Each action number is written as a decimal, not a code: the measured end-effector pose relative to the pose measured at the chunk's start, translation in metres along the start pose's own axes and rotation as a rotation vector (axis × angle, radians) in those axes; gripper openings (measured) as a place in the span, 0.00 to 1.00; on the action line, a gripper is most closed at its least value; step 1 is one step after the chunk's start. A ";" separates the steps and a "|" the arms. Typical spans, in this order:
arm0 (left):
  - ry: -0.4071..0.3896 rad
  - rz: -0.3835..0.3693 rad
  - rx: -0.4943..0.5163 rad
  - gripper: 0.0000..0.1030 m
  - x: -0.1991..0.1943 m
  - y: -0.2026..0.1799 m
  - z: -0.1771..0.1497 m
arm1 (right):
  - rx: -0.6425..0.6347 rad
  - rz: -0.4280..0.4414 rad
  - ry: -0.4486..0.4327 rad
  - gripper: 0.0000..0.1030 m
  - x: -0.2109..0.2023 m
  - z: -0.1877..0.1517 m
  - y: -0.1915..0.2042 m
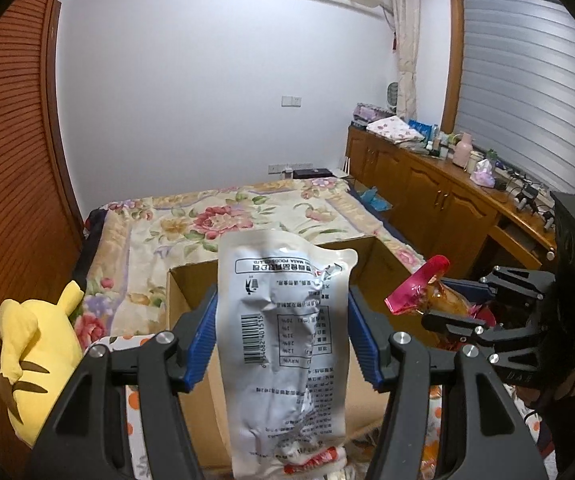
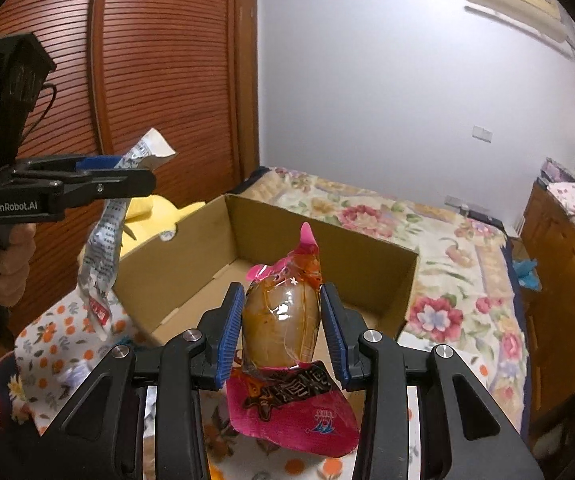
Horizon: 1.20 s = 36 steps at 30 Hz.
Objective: Organize snacks
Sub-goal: 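Open the right tool over the box while the left tool drops the white pack in, then withdraw both tools from the box back toward the table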
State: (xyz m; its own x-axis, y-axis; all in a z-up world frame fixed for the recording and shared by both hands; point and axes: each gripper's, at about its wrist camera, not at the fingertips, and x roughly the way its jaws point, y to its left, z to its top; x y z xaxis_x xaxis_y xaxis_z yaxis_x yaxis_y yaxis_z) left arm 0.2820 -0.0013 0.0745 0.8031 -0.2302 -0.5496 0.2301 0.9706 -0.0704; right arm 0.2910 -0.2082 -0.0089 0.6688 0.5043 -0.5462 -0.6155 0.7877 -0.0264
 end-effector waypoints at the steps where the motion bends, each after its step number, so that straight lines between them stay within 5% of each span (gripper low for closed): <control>1: 0.006 0.001 -0.002 0.57 0.008 0.003 0.003 | 0.002 -0.006 0.004 0.37 0.007 0.000 -0.003; 11: 0.039 -0.005 -0.009 0.57 0.054 0.011 0.013 | 0.026 -0.060 0.040 0.37 0.050 -0.007 -0.025; 17: 0.092 -0.005 -0.009 0.58 0.074 0.009 -0.001 | 0.005 -0.039 0.094 0.15 0.062 -0.020 -0.017; 24: 0.124 0.011 -0.020 0.62 0.076 0.010 -0.007 | 0.033 -0.011 0.116 0.16 0.060 -0.027 -0.011; 29: 0.085 -0.001 -0.027 0.74 0.064 0.011 -0.006 | 0.037 -0.017 0.121 0.18 0.052 -0.033 -0.004; 36: 0.050 0.001 -0.011 0.74 0.034 0.008 -0.013 | 0.055 -0.034 0.113 0.23 0.029 -0.039 0.007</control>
State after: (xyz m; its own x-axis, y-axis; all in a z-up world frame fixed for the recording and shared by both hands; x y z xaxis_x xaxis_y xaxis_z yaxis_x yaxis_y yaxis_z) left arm 0.3041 -0.0002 0.0449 0.7747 -0.2259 -0.5906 0.2232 0.9716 -0.0788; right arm 0.2899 -0.2019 -0.0580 0.6359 0.4363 -0.6366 -0.5675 0.8233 -0.0026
